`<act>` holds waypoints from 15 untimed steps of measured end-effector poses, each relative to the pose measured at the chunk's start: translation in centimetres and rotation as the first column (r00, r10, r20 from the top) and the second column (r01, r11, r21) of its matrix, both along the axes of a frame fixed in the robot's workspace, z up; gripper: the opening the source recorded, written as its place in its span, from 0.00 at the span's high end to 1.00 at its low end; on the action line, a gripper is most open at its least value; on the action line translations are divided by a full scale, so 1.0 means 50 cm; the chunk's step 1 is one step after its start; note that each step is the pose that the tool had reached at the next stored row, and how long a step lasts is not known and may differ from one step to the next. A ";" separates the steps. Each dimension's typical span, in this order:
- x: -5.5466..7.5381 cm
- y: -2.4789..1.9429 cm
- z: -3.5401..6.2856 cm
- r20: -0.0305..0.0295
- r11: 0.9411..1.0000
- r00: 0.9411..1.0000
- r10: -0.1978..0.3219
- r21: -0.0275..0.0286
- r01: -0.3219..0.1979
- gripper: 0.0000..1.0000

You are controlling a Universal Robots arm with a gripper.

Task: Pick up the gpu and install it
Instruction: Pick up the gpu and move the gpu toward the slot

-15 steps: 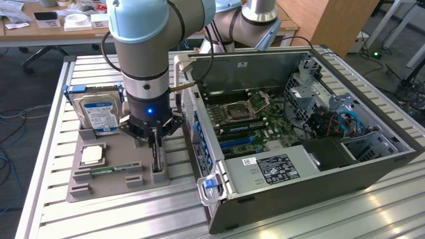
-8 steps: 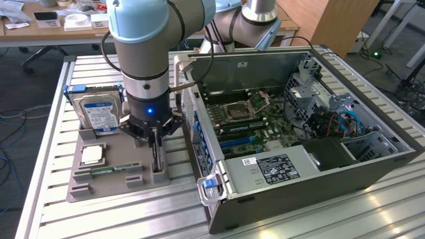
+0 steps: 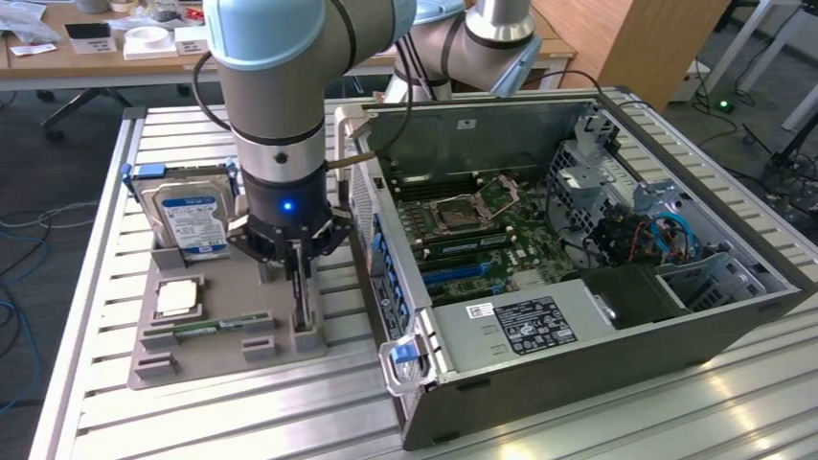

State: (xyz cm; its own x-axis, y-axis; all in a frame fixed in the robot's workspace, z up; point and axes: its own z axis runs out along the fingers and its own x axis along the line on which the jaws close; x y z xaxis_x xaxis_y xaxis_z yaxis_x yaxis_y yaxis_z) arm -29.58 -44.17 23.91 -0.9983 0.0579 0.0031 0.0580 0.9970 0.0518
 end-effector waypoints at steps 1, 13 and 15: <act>0.000 0.0000 0.003 0.000 1.000 1.000 0.000 0.000 0.000 0.74; 0.000 0.0005 0.047 0.000 1.000 1.000 0.000 0.000 0.000 0.74; 0.000 0.0007 0.056 0.000 1.000 1.000 0.000 0.000 0.000 0.74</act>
